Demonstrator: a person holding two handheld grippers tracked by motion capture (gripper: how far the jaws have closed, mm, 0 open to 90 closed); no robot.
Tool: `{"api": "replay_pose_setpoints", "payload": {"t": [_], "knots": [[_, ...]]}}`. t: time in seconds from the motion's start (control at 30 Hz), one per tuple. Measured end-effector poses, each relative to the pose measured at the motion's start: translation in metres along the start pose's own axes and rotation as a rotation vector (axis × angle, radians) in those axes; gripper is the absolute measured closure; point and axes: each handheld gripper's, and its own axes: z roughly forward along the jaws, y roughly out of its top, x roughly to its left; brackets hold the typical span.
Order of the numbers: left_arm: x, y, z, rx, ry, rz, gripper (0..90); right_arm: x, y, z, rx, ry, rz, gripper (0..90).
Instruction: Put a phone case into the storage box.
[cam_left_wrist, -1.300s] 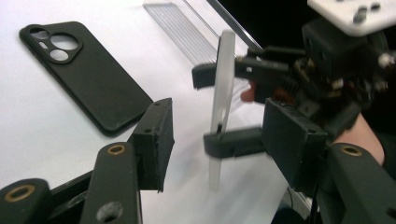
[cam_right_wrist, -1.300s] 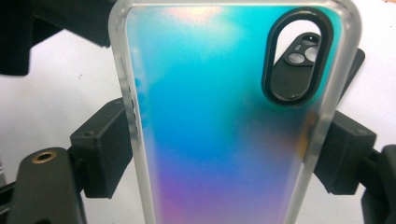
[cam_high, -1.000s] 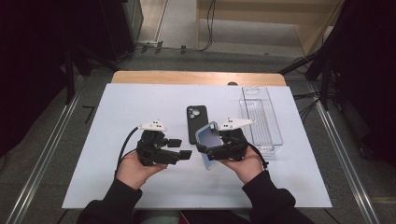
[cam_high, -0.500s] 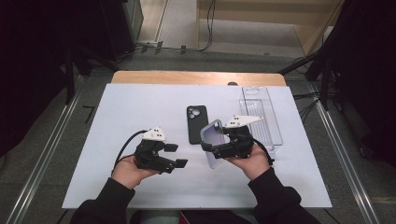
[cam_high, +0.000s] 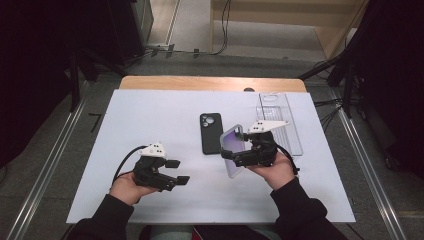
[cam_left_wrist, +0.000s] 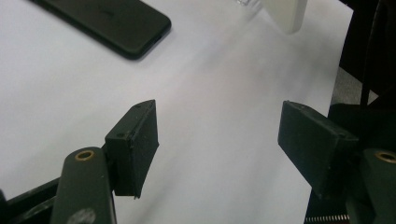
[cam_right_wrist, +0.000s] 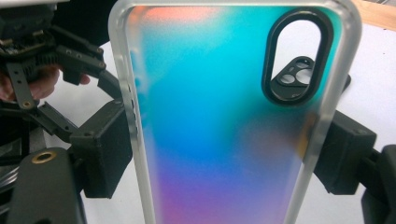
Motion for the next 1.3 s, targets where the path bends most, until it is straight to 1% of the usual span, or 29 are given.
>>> {"api": "replay_pose_setpoints", "payload": {"t": [0.03,0.17,0.2,0.27,0.3,0.37,0.43,0.47,0.5,0.53,0.57,0.7,0.73,0.8,0.87,0.9,0.93,1.0,1.07,1.1,1.13,1.2,1.23,1.3], "knots": [[0.001,-0.002,0.000,0.003,0.003,0.001,29.0,-0.001,0.001,-0.001,0.000,-0.002,0.002,16.1],[0.002,-0.009,-0.001,0.006,0.007,-0.021,29.0,-0.004,0.003,-0.007,-0.013,-0.002,0.017,16.1],[0.002,-0.010,-0.002,0.011,0.012,-0.020,29.0,-0.005,0.004,-0.009,-0.014,-0.007,0.018,16.1],[0.002,-0.012,-0.003,0.008,0.013,-0.034,29.0,-0.006,0.006,-0.012,-0.017,-0.014,0.019,16.1],[0.002,-0.013,-0.004,0.011,0.014,-0.033,29.0,-0.008,0.007,-0.015,-0.022,-0.026,0.016,16.1],[0.002,-0.015,-0.005,0.014,0.021,-0.042,29.0,-0.009,0.007,-0.016,-0.024,-0.032,0.019,16.1],[0.002,-0.018,-0.007,0.014,0.024,-0.049,29.0,-0.014,0.009,-0.022,-0.036,-0.054,0.038,16.1],[0.002,-0.018,-0.007,0.010,0.020,-0.051,29.0,-0.014,0.009,-0.022,-0.036,-0.054,0.038,16.1],[0.002,-0.019,-0.007,0.007,0.022,-0.055,29.0,-0.016,0.011,-0.026,-0.041,-0.068,0.044,16.1],[0.002,-0.020,-0.008,0.003,0.027,-0.060,29.0,-0.016,0.011,-0.026,-0.041,-0.068,0.044,16.1],[0.002,-0.021,-0.008,0.003,0.031,-0.066,29.0,-0.019,0.013,-0.030,-0.053,-0.079,0.048,16.1],[0.002,-0.022,-0.010,0.002,0.038,-0.069,29.0,-0.023,0.016,-0.036,-0.069,-0.094,0.056,16.2],[0.002,-0.023,-0.010,-0.001,0.046,-0.072,29.0,-0.025,0.017,-0.038,-0.071,-0.102,0.061,16.2],[0.002,-0.024,-0.011,-0.001,0.045,-0.076,29.0,-0.029,0.018,-0.042,-0.083,-0.114,0.069,16.1],[0.002,-0.026,-0.012,0.007,0.056,-0.082,29.0,-0.033,0.020,-0.046,-0.096,-0.120,0.075,16.1],[0.002,-0.026,-0.012,0.005,0.058,-0.084,29.0,-0.038,0.021,-0.051,-0.107,-0.133,0.085,16.1],[0.002,-0.027,-0.013,0.003,0.058,-0.083,29.0,-0.038,0.021,-0.051,-0.107,-0.133,0.085,16.1],[0.001,-0.028,-0.014,-0.003,0.064,-0.095,28.9,-0.043,0.023,-0.055,-0.116,-0.150,0.092,16.1],[0.002,-0.029,-0.014,-0.003,0.071,-0.099,29.0,-0.049,0.024,-0.061,-0.124,-0.175,0.106,16.2],[0.001,-0.030,-0.015,-0.003,0.074,-0.105,29.0,-0.049,0.024,-0.061,-0.124,-0.175,0.106,16.2],[0.001,-0.030,-0.015,-0.003,0.077,-0.104,29.0,-0.053,0.025,-0.064,-0.131,-0.188,0.115,16.1],[0.000,-0.031,-0.015,-0.005,0.072,-0.110,29.0,-0.054,0.025,-0.065,-0.135,-0.194,0.113,16.2],[0.000,-0.031,-0.015,-0.004,0.068,-0.116,29.0,-0.057,0.025,-0.066,-0.136,-0.207,0.115,16.2],[-0.001,-0.032,-0.016,-0.011,0.056,-0.139,29.0,-0.060,0.026,-0.069,-0.140,-0.222,0.118,16.1]]}}
